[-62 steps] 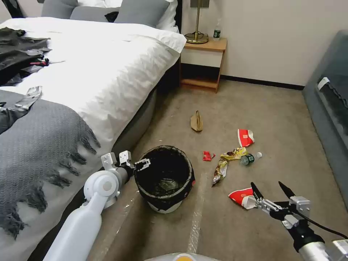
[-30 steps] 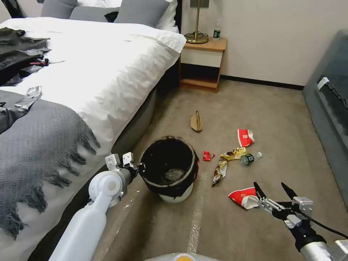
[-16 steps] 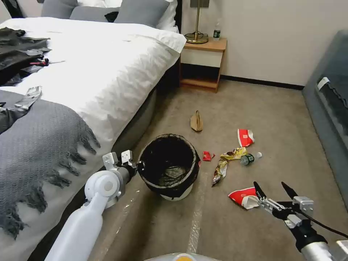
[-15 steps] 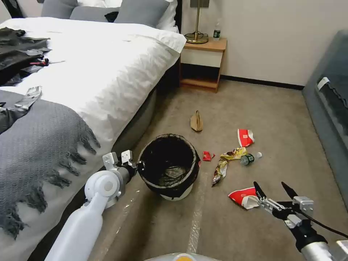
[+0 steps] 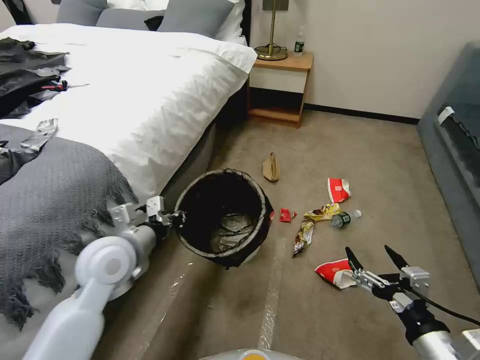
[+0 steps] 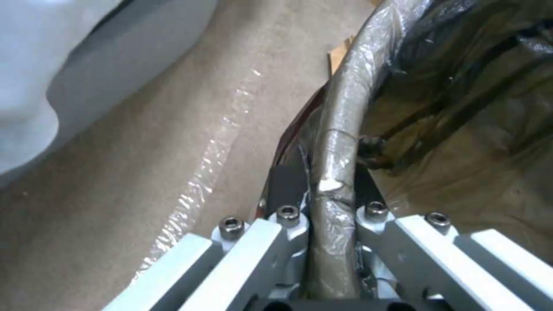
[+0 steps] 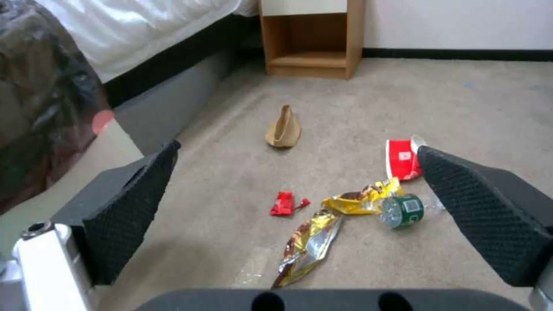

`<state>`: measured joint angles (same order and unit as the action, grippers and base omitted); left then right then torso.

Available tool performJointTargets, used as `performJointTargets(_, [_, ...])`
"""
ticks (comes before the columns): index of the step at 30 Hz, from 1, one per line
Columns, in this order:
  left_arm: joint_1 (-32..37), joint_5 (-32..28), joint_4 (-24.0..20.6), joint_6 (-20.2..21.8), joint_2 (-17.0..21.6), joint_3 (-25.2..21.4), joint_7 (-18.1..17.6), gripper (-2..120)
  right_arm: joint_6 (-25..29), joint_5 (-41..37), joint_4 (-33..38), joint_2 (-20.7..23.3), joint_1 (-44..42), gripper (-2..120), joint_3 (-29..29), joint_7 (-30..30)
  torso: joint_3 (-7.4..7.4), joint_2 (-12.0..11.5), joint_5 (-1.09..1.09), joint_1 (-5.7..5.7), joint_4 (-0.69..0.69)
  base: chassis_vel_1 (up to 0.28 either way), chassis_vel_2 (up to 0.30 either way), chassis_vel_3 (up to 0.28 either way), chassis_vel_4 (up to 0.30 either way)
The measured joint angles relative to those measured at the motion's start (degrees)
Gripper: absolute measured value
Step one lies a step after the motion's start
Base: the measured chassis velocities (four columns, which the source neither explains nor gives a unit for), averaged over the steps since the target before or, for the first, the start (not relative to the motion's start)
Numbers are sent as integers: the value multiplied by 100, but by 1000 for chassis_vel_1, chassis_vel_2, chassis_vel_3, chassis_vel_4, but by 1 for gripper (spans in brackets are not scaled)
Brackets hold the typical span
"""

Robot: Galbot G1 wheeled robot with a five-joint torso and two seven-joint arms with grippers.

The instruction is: Pick up the trash can from the floor.

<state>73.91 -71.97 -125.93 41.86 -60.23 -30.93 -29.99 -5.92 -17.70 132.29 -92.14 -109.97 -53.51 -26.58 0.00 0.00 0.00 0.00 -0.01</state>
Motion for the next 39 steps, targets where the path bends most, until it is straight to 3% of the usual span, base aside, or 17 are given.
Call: performJointTargets(39, [-20,170,174,-32,-287,216,-12,2,39,128,1,0,-3,100,165,-50,0,0,2,0,0,0,0,0,0])
